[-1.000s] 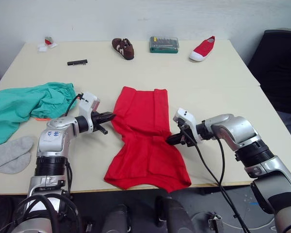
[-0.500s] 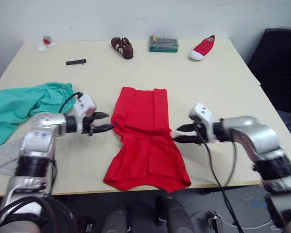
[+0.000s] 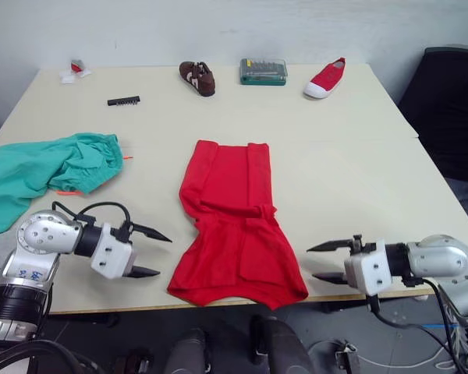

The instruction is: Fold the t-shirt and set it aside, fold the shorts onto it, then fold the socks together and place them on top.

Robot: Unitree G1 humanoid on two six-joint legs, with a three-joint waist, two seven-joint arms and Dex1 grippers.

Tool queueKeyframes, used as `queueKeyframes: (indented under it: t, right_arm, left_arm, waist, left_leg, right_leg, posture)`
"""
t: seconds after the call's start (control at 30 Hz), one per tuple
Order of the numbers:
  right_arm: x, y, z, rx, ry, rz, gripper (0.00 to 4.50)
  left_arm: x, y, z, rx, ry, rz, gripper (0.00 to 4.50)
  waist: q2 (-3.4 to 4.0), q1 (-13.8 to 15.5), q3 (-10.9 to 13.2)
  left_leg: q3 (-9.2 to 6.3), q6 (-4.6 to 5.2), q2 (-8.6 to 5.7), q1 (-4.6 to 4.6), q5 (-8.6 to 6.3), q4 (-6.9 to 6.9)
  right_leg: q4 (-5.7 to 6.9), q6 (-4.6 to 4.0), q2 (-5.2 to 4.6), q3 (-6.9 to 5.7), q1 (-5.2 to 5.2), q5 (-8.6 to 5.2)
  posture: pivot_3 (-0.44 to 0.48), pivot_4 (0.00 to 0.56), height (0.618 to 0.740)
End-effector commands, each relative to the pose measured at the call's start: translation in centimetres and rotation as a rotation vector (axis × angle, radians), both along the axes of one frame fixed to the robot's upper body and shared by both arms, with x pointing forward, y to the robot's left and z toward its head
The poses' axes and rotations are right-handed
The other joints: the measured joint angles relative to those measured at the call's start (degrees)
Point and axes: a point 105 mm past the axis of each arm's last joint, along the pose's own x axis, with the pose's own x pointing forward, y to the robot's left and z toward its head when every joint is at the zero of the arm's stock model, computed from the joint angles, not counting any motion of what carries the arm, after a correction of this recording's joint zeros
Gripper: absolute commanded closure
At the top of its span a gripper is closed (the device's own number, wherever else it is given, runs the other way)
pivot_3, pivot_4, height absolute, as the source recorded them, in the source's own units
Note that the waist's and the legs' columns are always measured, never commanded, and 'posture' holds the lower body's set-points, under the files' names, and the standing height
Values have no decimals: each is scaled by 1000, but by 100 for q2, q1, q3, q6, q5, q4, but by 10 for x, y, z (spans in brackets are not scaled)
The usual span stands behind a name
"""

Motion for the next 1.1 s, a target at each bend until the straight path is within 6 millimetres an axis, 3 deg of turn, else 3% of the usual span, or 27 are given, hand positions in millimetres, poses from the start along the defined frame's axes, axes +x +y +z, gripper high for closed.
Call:
queueKeyframes:
  t: [0.03,0.23,0.57,0.7,0.73,0.8,0.93,1.0,1.1]
  right_arm:
    - [-5,4,-5,-8,-67,77,1896]
    - [-11,17,-20,-11,-93,160,1896]
    - [1,42,-18,70,-164,156,1896]
    - [4,44,-16,91,-157,131,1896]
    - [4,44,-15,95,-151,125,2074]
    - [5,43,-13,109,-143,105,2548]
    - [5,44,-8,128,-136,77,3927]
    - [3,45,-7,123,-139,84,4470]
    - [0,49,0,160,-82,54,4470]
  left_arm:
    - [-4,2,-8,2,-29,-35,855]
    - [-2,-15,-15,-44,-67,-100,855]
    - [1,-37,-30,-79,-82,-181,855]
    - [1,-48,-35,-96,-64,-208,2115]
    - [2,-50,-35,-100,-58,-205,2437]
    - [3,-51,-36,-105,-39,-196,3107]
    - [3,-52,-35,-131,5,-164,4391]
    - [0,-53,-35,-138,19,-167,4500]
    - [-6,-55,-30,-156,58,-155,4500]
  waist:
    - [0,6,0]
    - [2,79,-1]
    - [15,118,-6]
    - [20,193,-10]
    - [20,208,-10]
    - [21,221,-10]
    - [21,220,-10]
    - [21,219,-9]
    - [21,208,-9]
  left_leg:
    - [0,-2,0,2,4,1]
    - [1,-1,0,13,9,8]
    - [-6,2,0,72,9,12]
    - [-6,6,0,85,6,9]
    - [-6,6,0,85,6,9]
    - [-6,7,0,83,6,9]
    - [-7,7,0,80,6,9]
    - [-7,7,1,81,6,9]
    - [-7,7,2,79,5,4]
  right_leg:
    - [2,-2,0,0,0,2]
    - [24,-6,0,3,1,2]
    - [21,-9,-2,-4,74,0]
    - [10,-8,-4,-1,91,0]
    - [10,-8,-3,0,90,0]
    - [10,-8,-3,-1,88,0]
    - [11,-9,-2,-3,85,0]
    - [11,-9,-2,-2,86,0]
    - [9,-12,0,-3,83,-3]
  posture:
    - [0,150,740]
    - [0,150,740]
    - [0,150,740]
    - [0,150,740]
    - [0,150,740]
    - [0,150,740]
    - [0,150,740]
    - [0,150,740]
    - [0,150,740]
